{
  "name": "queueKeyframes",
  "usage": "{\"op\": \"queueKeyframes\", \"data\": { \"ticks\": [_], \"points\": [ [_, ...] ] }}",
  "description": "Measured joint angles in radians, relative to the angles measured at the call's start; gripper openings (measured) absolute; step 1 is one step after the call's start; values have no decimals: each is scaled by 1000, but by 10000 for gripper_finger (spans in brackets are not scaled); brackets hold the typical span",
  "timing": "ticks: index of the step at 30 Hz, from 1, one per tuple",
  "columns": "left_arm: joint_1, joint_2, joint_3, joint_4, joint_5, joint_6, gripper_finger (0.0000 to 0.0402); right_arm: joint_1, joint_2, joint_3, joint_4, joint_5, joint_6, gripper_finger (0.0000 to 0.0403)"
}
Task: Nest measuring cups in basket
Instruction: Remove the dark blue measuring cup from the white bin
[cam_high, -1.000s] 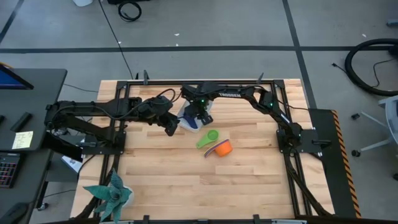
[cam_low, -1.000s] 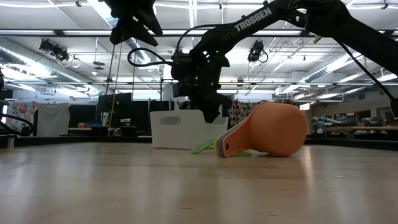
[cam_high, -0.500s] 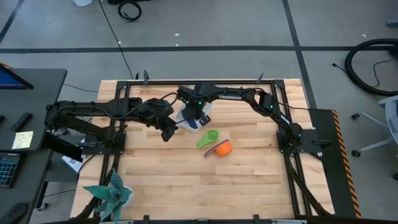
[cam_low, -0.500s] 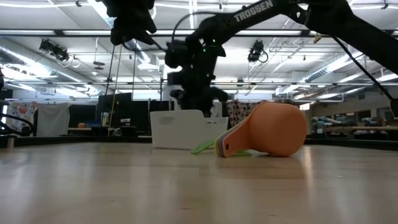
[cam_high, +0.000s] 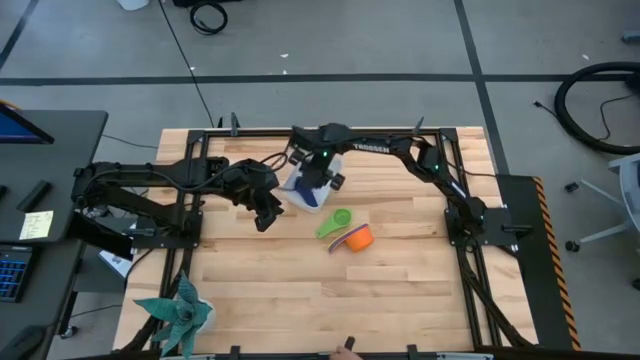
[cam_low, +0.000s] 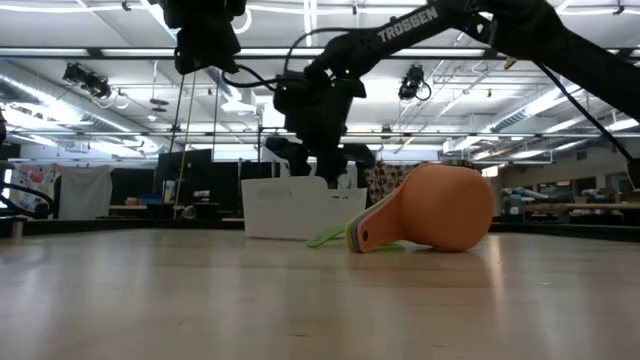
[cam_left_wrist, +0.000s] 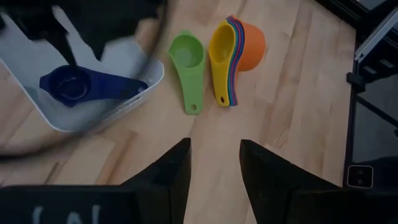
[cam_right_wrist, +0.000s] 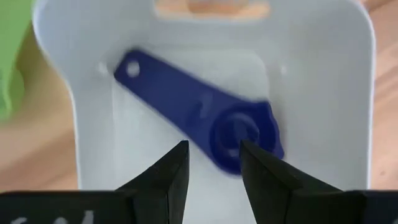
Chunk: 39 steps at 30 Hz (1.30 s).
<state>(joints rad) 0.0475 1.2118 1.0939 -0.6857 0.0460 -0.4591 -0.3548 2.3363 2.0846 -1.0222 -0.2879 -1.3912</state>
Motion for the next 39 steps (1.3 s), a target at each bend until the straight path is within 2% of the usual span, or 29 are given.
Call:
{"op": "queueKeyframes", "data": {
  "ticks": [7, 13, 16, 25, 36, 39],
  "points": [
    [2, 0, 0, 1, 0, 0, 141, -53, 1, -51, 33, -126, -59, 146],
    [19, 0, 0, 2, 1, 1, 141, -27, 3, -175, 132, -42, -179, 145],
    [31, 0, 0, 1, 1, 2, 141, -14, 1, -185, 203, -1, -213, 141],
    [35, 1, 0, 1, 2, 35, 141, -17, -28, -187, 234, 94, -209, 118],
    [35, 1, 0, 1, 1, 35, 141, -31, -31, -187, 259, 45, -214, 117],
    [35, 1, 0, 1, 1, 35, 141, -32, -32, -187, 259, -30, -239, 117]
  ]
}}
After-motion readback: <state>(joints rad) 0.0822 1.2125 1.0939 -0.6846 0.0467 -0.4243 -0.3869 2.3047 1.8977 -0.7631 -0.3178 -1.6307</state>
